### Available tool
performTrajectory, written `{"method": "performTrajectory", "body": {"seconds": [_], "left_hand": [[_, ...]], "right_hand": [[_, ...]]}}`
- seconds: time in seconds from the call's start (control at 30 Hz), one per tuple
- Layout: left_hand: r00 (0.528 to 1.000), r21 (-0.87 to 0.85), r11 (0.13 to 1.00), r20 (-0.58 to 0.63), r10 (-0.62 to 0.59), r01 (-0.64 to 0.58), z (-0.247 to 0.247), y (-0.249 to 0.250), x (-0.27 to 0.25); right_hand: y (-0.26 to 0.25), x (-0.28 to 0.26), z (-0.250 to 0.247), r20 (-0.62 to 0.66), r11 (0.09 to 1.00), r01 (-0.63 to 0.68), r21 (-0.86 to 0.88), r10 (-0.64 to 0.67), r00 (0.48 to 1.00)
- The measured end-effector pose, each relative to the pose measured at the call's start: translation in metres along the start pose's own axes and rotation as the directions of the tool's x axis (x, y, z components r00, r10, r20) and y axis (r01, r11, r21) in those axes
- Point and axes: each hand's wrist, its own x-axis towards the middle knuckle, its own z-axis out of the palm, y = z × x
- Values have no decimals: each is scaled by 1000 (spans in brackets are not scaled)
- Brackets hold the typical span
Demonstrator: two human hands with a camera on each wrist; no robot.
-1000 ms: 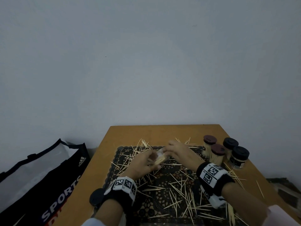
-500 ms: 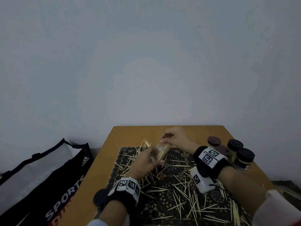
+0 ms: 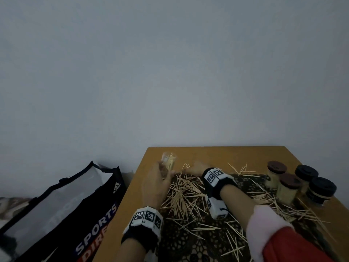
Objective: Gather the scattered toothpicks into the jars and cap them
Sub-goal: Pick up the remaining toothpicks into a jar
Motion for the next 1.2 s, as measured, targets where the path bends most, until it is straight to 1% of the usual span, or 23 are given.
{"method": "performTrajectory", "body": {"seconds": [0.03,0.13,0.23,0.3,0.43,0.53,0.67,0.73,0.87,0.9,1.0,1.07,1.1,1.17,1.2], "left_hand": [[1000,26,999,-2,-21,21,-4,-6,1],[997,71,995,6,-76,75,-10,-21,-2],[996,120,990,31,-83,79,-9,-26,-5],[996,146,986,38,-87,81,-5,-27,-3],[989,175,980,94,-111,93,4,-31,-1],[987,176,979,105,-124,105,5,-33,-1],[990,207,974,88,-108,88,4,-33,-1],[991,224,971,86,-100,79,5,-33,-1],[993,231,971,84,-87,66,6,-33,-1],[993,232,971,83,-84,63,6,-33,-1],[993,244,968,92,-78,53,6,-33,0],[992,250,967,97,-78,52,6,-33,0],[992,248,967,97,-79,53,6,-33,1],[993,239,970,92,-76,52,6,-34,1],[993,236,971,90,-73,50,7,-34,1]], "right_hand": [[-5,7,6,-4,999,-24,-31,24,1000],[-16,23,25,-78,984,-114,-134,104,992],[-24,32,35,-111,947,-163,-276,137,984],[-28,31,32,-156,948,-142,-284,101,983],[-33,32,29,-195,967,28,-252,-79,978],[-30,25,27,-144,963,146,-228,-182,973],[-25,14,23,-40,912,310,-269,-332,942],[-22,6,23,22,887,382,-259,-390,920],[-16,-11,20,156,817,528,-231,-505,849],[-15,-13,18,180,811,545,-214,-515,838],[-14,-21,20,196,817,545,-190,-512,836],[-12,-25,26,198,780,583,-225,-550,812],[-10,-27,30,226,761,592,-264,-548,805],[-10,-33,37,283,721,564,-403,-488,826],[-10,-36,40,287,690,551,-470,-471,834]]}}
